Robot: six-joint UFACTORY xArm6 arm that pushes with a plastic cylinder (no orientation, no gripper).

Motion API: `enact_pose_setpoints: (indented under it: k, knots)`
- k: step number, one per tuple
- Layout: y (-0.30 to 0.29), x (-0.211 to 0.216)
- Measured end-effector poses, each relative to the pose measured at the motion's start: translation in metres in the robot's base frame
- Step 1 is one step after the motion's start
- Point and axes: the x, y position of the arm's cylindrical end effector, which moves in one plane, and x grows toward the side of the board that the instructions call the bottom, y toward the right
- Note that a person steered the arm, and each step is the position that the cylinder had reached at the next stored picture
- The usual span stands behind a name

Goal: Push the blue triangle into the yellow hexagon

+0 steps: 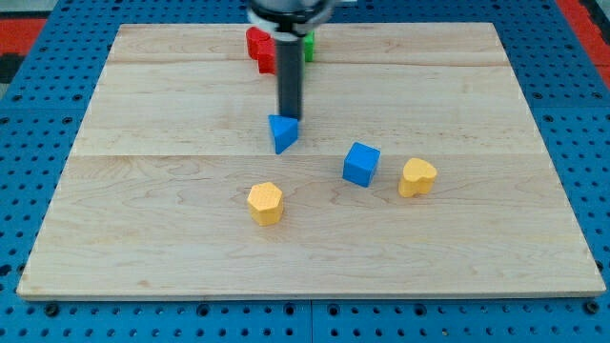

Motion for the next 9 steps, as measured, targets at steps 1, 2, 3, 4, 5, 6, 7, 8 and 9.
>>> enact_pose_setpoints:
  k: [1,2,3,4,5,6,7,8,9]
  knots:
    - [-0.052,0.021]
    - [-0.057,0.046]
    - [-0.039,0.001]
    - [0.029,0.002]
    - [0.022,0.010]
    - [-0.008,0.021]
    - [-0.035,0.048]
    - [-0.025,0.049]
    - [-0.014,0.017]
